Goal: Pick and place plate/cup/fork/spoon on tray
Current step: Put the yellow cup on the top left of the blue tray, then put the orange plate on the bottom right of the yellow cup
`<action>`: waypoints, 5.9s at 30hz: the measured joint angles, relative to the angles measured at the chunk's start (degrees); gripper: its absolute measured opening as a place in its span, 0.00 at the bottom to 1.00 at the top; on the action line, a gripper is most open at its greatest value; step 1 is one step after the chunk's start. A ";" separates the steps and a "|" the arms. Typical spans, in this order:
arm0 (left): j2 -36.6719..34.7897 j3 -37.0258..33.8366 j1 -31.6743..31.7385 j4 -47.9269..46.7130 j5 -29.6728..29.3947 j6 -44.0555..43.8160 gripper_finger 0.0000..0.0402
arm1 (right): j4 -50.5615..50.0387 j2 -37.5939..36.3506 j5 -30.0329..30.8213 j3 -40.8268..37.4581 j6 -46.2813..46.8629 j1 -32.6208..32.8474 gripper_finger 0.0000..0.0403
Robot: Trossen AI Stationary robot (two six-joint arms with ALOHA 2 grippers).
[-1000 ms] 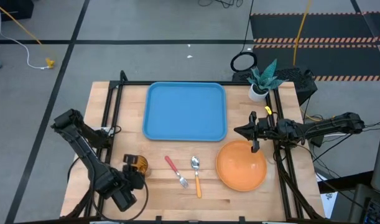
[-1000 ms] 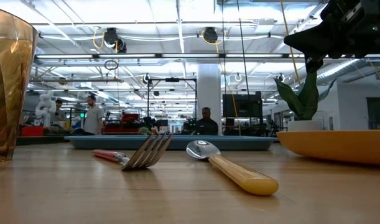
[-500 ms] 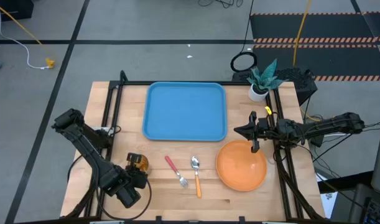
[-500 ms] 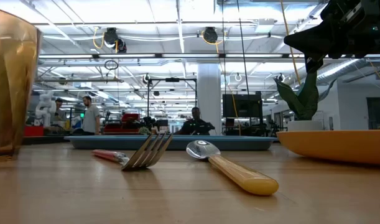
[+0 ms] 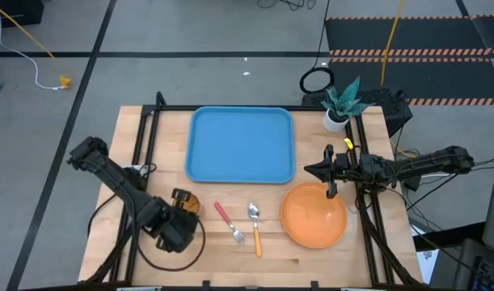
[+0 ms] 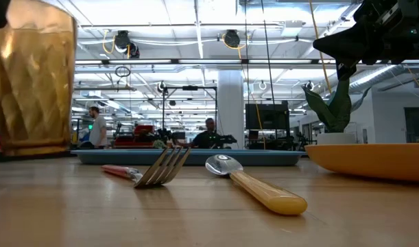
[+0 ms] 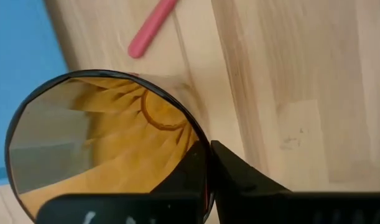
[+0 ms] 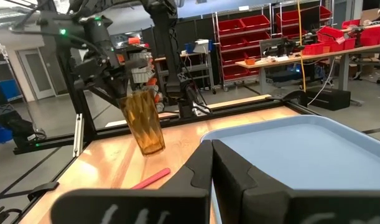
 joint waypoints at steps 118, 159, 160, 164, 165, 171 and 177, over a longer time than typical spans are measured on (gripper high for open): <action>16.27 14.22 82.32 8.16 6.40 56.63 0.06 | -2.14 0.11 -0.24 0.00 -6.04 -0.26 0.00; -4.55 12.57 73.89 8.41 1.87 44.44 0.42 | -1.36 0.10 -0.24 0.00 -5.07 -0.23 0.00; -5.81 12.57 72.41 8.22 1.88 43.52 0.42 | -1.40 0.11 -0.26 0.00 -4.54 -0.15 0.00; -9.97 12.62 65.24 7.88 1.92 40.08 0.42 | -1.73 0.11 -0.41 0.00 -1.40 0.91 0.00; -10.89 12.62 63.10 7.88 1.94 39.15 0.42 | -1.73 0.11 -0.43 0.00 -0.59 1.34 0.00; -13.72 12.64 50.20 7.92 1.27 32.78 0.42 | -2.10 0.47 -0.18 0.37 4.09 5.07 0.00; -13.29 12.64 38.03 8.35 -5.59 27.20 0.42 | -8.56 5.19 5.78 7.23 6.07 11.51 0.00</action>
